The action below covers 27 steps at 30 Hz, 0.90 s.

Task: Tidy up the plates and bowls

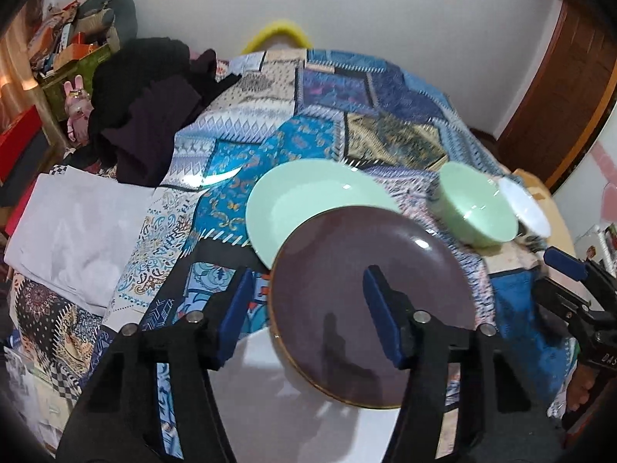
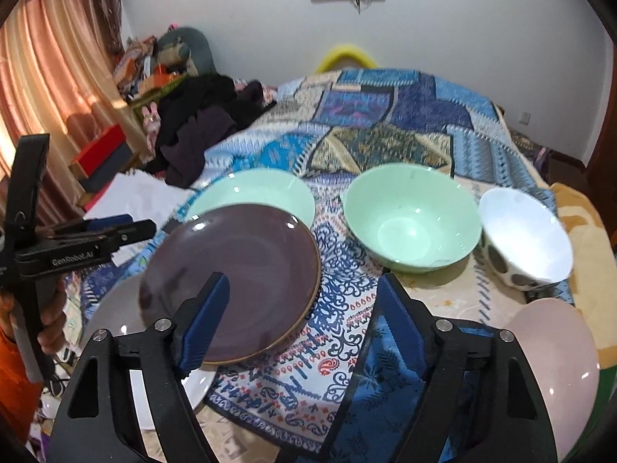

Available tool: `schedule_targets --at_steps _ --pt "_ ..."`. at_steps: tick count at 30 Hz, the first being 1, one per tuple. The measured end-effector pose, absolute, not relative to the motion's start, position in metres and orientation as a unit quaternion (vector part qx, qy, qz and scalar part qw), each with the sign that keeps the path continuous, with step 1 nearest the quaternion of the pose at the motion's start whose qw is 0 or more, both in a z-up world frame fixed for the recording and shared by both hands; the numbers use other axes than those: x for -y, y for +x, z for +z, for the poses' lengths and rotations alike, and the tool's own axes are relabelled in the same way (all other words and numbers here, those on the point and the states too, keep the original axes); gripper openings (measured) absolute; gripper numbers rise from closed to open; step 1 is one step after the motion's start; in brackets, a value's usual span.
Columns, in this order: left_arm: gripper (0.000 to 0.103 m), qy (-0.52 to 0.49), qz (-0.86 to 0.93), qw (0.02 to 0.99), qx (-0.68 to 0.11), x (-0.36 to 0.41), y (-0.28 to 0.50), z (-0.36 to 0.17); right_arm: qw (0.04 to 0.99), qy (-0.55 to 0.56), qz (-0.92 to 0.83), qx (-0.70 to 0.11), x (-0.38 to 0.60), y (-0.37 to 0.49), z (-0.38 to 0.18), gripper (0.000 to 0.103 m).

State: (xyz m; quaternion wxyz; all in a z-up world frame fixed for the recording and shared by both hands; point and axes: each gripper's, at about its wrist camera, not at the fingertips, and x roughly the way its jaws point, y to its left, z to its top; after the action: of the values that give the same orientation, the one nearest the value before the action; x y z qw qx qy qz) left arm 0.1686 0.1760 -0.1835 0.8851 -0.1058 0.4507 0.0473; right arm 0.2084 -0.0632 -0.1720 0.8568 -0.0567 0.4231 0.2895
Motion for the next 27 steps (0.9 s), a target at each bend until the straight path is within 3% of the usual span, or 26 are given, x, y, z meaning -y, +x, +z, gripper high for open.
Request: schedule_targets --at_steps 10,15,27 --pt "0.037 -0.111 0.035 0.860 -0.496 -0.196 0.184 -0.219 0.826 -0.051 0.296 -0.477 0.053 0.223 -0.202 0.049" --pt "0.027 -0.126 0.021 0.852 -0.507 -0.198 0.189 -0.228 0.816 -0.056 0.301 -0.490 0.045 0.229 -0.210 0.033" --pt "0.023 -0.146 0.000 0.838 -0.526 -0.200 0.195 -0.242 0.802 -0.035 0.305 -0.513 0.043 0.241 -0.225 0.027"
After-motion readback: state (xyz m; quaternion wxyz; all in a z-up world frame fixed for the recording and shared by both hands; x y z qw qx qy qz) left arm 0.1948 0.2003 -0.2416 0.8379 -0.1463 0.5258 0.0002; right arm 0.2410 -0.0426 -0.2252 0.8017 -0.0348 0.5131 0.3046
